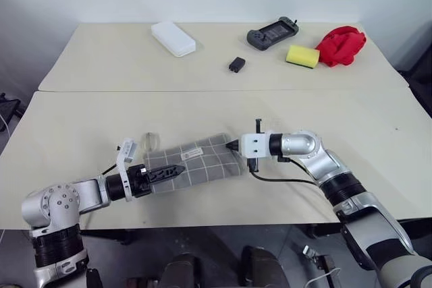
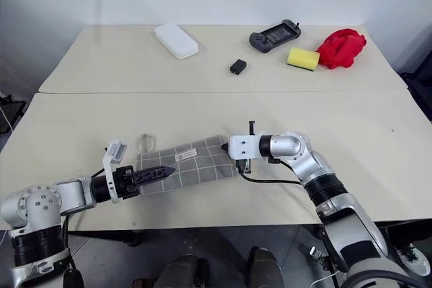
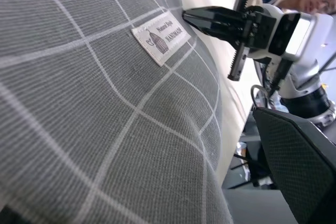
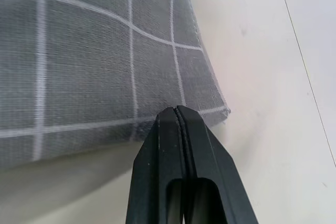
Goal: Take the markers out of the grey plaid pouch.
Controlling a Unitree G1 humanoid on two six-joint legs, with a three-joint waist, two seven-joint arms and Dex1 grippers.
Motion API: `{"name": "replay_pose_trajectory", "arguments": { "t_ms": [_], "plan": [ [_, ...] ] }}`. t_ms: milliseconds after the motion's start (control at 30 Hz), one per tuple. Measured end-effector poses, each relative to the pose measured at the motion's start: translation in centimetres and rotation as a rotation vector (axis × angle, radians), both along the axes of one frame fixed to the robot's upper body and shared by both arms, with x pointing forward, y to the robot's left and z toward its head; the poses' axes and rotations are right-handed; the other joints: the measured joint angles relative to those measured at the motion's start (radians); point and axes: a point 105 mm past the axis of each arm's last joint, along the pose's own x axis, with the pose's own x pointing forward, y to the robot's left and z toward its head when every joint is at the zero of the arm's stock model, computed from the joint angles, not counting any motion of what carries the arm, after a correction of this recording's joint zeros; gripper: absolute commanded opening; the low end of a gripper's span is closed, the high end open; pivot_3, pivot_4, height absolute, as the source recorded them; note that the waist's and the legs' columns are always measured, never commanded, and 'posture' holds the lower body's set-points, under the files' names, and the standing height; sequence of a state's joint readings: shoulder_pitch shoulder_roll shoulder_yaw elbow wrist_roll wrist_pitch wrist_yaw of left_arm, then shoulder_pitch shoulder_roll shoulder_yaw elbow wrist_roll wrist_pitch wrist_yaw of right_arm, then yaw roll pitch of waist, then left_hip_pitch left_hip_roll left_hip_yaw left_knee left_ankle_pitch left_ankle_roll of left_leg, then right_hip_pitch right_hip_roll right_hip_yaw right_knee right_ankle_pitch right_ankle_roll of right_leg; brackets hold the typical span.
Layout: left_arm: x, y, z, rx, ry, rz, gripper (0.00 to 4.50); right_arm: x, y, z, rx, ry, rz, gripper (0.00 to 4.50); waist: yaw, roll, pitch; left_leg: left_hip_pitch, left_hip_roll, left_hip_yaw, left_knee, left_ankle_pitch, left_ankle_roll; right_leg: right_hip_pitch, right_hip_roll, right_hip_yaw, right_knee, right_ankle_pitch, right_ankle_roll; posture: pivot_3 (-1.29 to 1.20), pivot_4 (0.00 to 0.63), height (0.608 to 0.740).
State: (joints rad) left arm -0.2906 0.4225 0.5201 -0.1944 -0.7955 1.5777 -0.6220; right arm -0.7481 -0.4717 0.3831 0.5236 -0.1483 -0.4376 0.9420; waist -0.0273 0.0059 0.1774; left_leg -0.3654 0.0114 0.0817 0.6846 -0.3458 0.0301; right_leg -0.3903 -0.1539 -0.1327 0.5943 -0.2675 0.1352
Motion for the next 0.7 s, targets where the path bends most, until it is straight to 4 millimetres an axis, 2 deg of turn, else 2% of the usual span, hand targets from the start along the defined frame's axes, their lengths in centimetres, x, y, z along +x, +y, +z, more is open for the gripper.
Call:
{"name": "replay_pose_trajectory", "arguments": {
  "t_ms": [200,300,500,667,700],
  "plan": [
    [-1.2,4.2,0.2,0.02,0.057,0.082,4.5,-0.5,-0.6,1.2,0.056,-0.007,0.047,0.04,-0.025,0.0,0.0,0.003,0.006,0.002,-0.003,-0.001,-0.006,-0.002,0.005,0.002,0.002,-0.003,-0.005,0.0,0.15,0.74],
    [-1.4,5.2,0.3,0.011,0.088,0.093,4.5,-0.6,-0.7,1.1,0.055,-0.016,0.065,0.04,-0.027,0.0,0.0,0.005,0.007,0.003,-0.003,-0.001,-0.007,-0.002,0.005,0.003,0.005,-0.004,-0.007,0.0,0.15,0.74],
    [1.0,4.4,0.6,-0.07,0.128,0.086,4.5,-0.8,-0.6,0.8,0.059,-0.014,0.079,0.04,-0.004,0.0,0.0,0.008,0.006,0.006,-0.001,-0.001,-0.007,-0.002,0.004,0.006,0.009,-0.004,-0.007,0.0,0.15,0.74],
    [1.6,3.5,0.5,-0.067,0.142,0.057,4.5,-0.9,-0.6,0.7,0.06,-0.015,0.082,0.04,0.001,0.0,0.0,0.008,0.005,0.006,-0.001,-0.001,-0.007,-0.002,0.004,0.007,0.01,-0.004,-0.007,0.0,0.15,0.74],
    [1.7,3.4,0.5,-0.064,0.141,0.053,4.32,-0.9,-0.6,0.6,0.06,-0.012,0.081,0.01,0.001,0.0,0.0,0.008,0.005,0.006,-0.001,-0.001,-0.007,-0.002,0.004,0.007,0.01,-0.004,-0.007,0.0,0.15,0.74]
  ]
}}
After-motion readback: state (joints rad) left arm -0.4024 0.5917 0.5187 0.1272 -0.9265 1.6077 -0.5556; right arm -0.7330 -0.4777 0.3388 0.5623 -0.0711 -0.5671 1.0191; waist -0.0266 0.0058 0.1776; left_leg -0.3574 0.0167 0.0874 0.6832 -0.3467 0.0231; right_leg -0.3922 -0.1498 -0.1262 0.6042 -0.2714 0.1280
